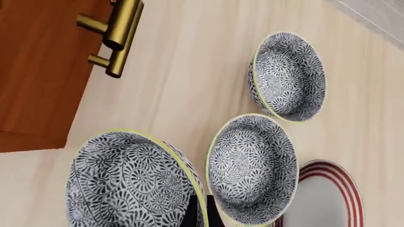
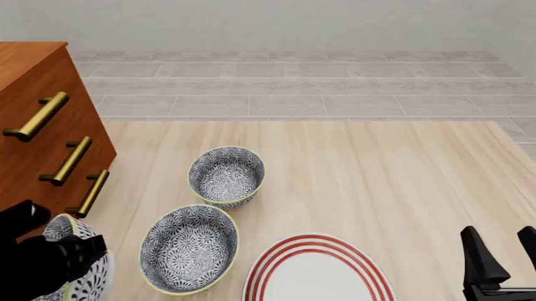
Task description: Put the bowl at the front on the plate.
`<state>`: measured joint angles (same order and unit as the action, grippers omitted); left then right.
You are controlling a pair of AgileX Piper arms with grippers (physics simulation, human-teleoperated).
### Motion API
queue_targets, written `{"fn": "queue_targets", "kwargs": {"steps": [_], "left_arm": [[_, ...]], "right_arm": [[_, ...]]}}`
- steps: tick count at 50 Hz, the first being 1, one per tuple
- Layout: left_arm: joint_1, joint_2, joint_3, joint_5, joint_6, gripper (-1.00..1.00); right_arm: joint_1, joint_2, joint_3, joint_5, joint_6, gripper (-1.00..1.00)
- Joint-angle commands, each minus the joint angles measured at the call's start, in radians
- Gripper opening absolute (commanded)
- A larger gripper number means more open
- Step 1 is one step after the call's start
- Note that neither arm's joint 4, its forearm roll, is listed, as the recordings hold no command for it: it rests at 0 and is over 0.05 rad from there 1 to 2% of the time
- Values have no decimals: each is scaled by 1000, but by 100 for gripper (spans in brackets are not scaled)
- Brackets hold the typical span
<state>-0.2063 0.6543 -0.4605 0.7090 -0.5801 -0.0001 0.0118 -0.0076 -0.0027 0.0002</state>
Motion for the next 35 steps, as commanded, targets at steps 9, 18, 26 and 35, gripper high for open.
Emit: {"fn": "queue_targets", "kwargs": {"steps": [9,18,26,35], "left_arm": [[-55,-19,-167,114,9,-100],[-71,-10,-282,169,85,-100],[-77,3,-370,209,147,-100],[-121,28,-437,237,180,-100]], "right_arm": [[0,-3,2,1,0,100],[0,-3,2,1,0,100],[0,-3,2,1,0,100],[1,-3,2,1,0,100]]}}
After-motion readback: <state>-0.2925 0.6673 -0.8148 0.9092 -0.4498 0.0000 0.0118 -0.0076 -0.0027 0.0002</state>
